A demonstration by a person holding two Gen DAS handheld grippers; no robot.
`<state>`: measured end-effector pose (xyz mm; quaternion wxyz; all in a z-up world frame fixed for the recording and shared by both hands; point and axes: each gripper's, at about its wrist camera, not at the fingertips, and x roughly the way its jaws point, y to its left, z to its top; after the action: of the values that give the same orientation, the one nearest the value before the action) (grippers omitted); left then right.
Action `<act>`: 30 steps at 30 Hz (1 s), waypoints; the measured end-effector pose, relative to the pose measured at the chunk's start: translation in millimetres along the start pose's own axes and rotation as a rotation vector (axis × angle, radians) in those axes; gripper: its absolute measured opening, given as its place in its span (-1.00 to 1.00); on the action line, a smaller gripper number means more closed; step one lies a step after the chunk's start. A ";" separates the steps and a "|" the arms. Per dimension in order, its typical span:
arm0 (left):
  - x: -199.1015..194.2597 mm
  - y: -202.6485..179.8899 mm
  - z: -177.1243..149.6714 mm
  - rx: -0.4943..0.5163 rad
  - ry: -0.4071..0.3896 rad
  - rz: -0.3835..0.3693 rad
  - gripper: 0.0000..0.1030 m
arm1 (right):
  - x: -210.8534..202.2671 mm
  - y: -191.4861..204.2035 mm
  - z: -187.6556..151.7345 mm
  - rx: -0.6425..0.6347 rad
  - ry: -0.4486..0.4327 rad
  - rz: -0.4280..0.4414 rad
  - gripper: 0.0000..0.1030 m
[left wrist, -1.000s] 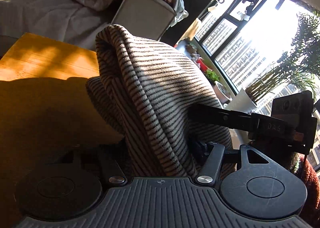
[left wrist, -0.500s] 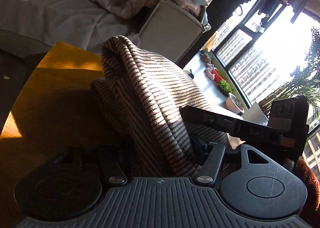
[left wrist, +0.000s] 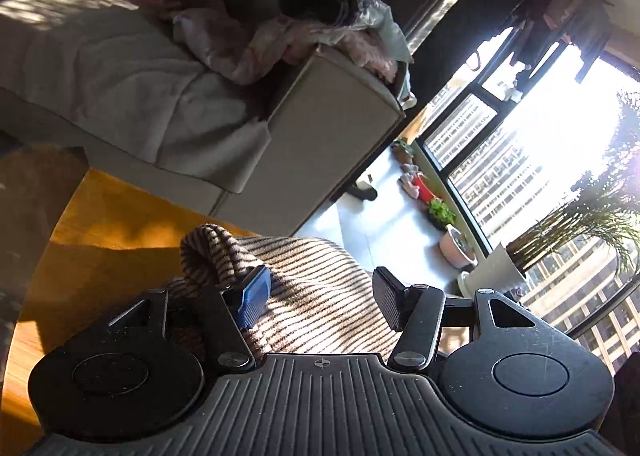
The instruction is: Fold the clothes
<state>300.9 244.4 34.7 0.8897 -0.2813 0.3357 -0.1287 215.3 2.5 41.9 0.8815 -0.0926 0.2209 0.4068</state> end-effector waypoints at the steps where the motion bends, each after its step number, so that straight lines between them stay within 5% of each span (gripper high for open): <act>1: 5.3 4.9 -1.3 -0.009 0.014 0.010 0.12 | 3.8 8.5 -3.9 -0.008 0.032 0.022 -0.18; 6: 16.1 16.8 -1.9 -0.058 0.027 0.025 0.00 | 24.1 25.4 -21.9 -0.022 0.104 0.014 -0.13; 11: 2.7 -1.3 -7.5 0.034 -0.020 0.077 0.00 | 11.6 22.8 -21.6 0.029 0.097 0.008 -0.08; 14: -28.4 -21.7 -29.0 0.121 -0.099 0.119 0.16 | -17.7 19.4 -34.5 0.074 0.085 -0.033 0.39; 16: -50.6 -33.0 -50.7 0.137 -0.142 0.148 0.32 | -37.3 17.0 -43.2 0.104 0.077 -0.061 0.93; 21: -77.5 -54.1 -118.4 0.129 -0.122 0.250 0.46 | -83.6 8.3 -69.0 0.193 0.071 -0.145 1.00; 26: -90.0 -72.4 -186.3 0.123 -0.038 0.273 0.83 | -121.2 -1.7 -102.9 0.335 0.076 -0.261 1.00; 30: -105.5 -87.8 -227.8 0.168 -0.020 0.328 0.99 | -139.3 0.9 -125.0 0.361 0.145 -0.340 1.00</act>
<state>66.6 123.1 1.2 0.9224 -0.1489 0.3563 -0.0068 95.7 -134.0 -4.0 0.9214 0.0015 0.3337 0.1992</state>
